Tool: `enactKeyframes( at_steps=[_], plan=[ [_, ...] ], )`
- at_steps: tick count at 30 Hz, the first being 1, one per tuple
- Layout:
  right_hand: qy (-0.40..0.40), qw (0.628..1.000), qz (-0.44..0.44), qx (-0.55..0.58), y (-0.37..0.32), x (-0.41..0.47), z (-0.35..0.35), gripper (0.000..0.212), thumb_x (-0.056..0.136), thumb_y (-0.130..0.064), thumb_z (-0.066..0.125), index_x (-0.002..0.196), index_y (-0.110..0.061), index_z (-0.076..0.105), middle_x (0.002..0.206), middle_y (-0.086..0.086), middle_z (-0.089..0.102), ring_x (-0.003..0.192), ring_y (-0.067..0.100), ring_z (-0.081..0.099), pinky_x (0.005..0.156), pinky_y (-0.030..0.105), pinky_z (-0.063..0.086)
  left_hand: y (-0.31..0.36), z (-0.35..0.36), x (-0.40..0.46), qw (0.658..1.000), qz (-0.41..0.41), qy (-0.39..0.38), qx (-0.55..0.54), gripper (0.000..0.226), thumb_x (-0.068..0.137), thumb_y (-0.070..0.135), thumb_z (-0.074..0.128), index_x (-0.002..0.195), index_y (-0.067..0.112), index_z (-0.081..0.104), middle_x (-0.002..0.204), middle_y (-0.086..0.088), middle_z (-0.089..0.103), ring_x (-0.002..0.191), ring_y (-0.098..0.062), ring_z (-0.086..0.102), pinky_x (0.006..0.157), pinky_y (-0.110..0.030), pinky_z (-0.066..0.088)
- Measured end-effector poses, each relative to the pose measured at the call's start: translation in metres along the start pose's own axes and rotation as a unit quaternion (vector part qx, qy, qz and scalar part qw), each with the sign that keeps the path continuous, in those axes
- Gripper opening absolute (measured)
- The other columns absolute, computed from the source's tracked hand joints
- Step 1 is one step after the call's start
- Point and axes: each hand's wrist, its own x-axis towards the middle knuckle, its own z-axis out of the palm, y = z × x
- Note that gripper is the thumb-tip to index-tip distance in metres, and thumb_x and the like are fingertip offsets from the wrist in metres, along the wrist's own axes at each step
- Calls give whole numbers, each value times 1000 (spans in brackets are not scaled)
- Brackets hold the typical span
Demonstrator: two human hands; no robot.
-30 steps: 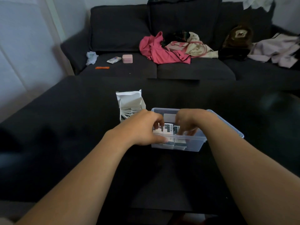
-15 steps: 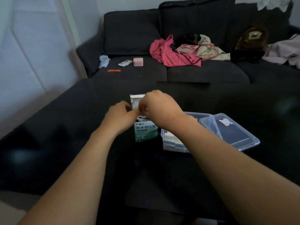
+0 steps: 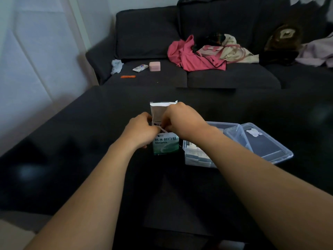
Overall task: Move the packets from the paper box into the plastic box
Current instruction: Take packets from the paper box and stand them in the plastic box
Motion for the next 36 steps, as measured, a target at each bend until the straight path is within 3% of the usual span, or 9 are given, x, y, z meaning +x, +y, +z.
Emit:
enactKeyframes(
  at_steps=[9, 15, 19, 26, 32, 36],
  plan=[
    [-10, 997, 4, 75, 3, 2, 4, 10, 84, -16, 74, 89, -22, 80, 92, 9, 72, 83, 29, 68, 77, 43, 59, 2, 0, 1, 1000, -15, -5, -22, 28, 93, 41, 61, 113, 23, 56, 88, -3, 71, 61, -17, 66, 44, -25, 48],
    [-21, 999, 31, 29, 5, 6, 9, 14, 89, -10, 69, 95, -16, 79, 96, 10, 71, 83, 29, 68, 77, 42, 60, 0, 3, 3, 1000, -4, -13, -18, 30, 97, 28, 59, 126, 24, 50, 92, -3, 69, 61, -15, 65, 44, -23, 47],
    [4, 999, 32, -9, 5, 5, 12, 21, 87, -2, 66, 95, -16, 78, 95, 10, 68, 78, 28, 66, 66, 34, 53, 0, 4, 4, 1000, -1, -15, -14, 26, 100, 25, 55, 125, 22, 50, 94, -3, 68, 63, -17, 65, 47, -26, 49],
    [107, 994, 11, -9, 10, 6, -2, 15, 92, -12, 64, 95, -19, 76, 97, 7, 70, 86, 31, 65, 69, 39, 53, -4, 5, 6, 1000, -11, 11, -4, 24, 98, 29, 57, 119, 19, 52, 96, -3, 69, 66, -20, 67, 50, -30, 52],
    [107, 993, -22, -41, 7, 1, -2, 19, 90, -4, 64, 97, -21, 66, 99, 3, 62, 86, 31, 62, 66, 38, 46, -2, 4, 4, 999, 18, 27, -15, 34, 93, 38, 67, 119, 26, 48, 99, 1, 66, 74, -19, 66, 47, -29, 49],
    [147, 988, -50, -26, 8, 1, -13, 18, 88, 0, 62, 97, -15, 66, 99, 5, 60, 85, 35, 62, 68, 43, 51, -1, 3, 2, 996, 62, 61, -14, 47, 86, 29, 77, 121, 28, 46, 88, 7, 62, 71, -17, 64, 64, -41, 58]
  ],
)
